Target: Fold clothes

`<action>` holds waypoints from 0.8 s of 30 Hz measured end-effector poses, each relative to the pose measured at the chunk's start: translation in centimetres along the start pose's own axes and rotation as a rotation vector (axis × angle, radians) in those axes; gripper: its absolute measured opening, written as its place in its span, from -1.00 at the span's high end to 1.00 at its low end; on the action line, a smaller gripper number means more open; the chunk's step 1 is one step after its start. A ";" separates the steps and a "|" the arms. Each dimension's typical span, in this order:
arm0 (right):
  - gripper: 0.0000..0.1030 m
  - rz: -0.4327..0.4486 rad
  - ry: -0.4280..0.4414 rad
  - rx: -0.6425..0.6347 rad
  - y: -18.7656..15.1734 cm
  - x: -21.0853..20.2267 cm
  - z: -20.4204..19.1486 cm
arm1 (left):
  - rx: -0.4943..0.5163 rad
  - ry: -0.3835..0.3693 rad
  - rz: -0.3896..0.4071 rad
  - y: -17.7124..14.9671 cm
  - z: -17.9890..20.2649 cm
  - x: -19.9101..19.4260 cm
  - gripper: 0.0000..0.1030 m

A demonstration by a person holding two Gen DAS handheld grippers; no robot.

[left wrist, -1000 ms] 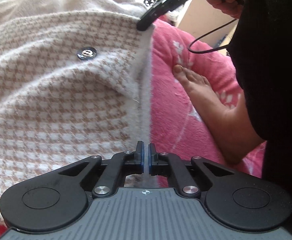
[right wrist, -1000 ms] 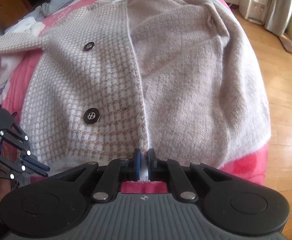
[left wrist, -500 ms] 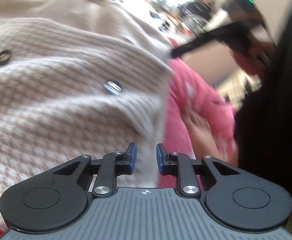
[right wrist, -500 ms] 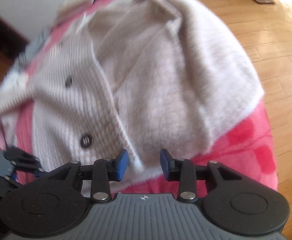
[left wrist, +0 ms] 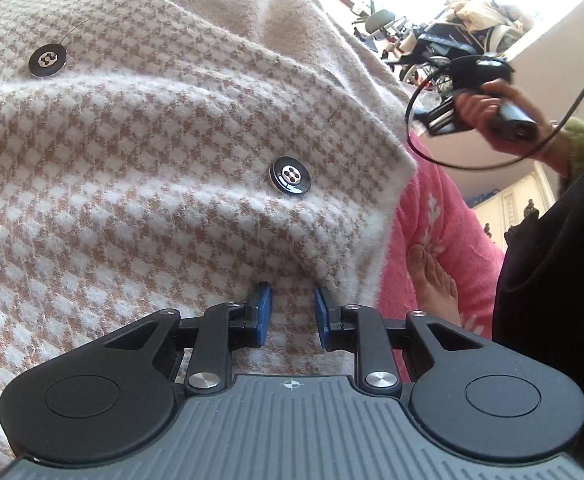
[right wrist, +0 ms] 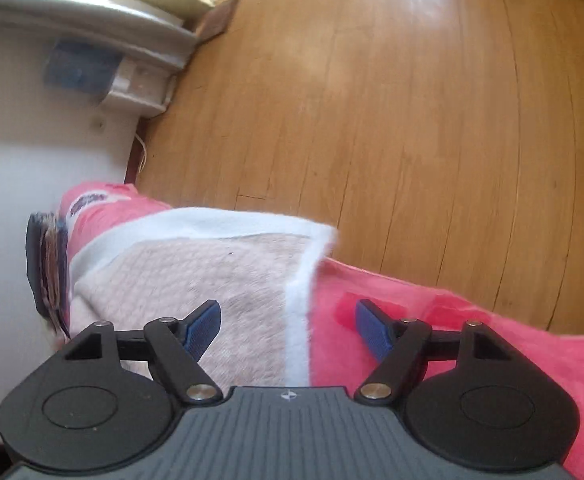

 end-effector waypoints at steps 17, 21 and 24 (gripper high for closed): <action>0.23 -0.055 0.198 -0.092 2.3 4.2 -2.0 | 0.045 0.030 0.007 0.1 0.5 -0.1 0.56; 0.58 0.034 0.254 -0.157 2.7 2.2 -3.2 | 0.053 0.035 0.010 0.0 0.6 0.0 0.56; 0.77 0.082 0.323 -0.182 2.8 0.7 -4.3 | 0.049 0.035 0.011 0.1 0.6 0.1 0.56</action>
Point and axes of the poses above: each gripper's, at about its wrist camera, not at the fingertips, and x roughly the way its jaws point, z to its right, y to its top, the point moved 7 cm from there along x, roughly the way its jaws point, and after that the axes turned 3 degrees about y, right-handed, at the moved point
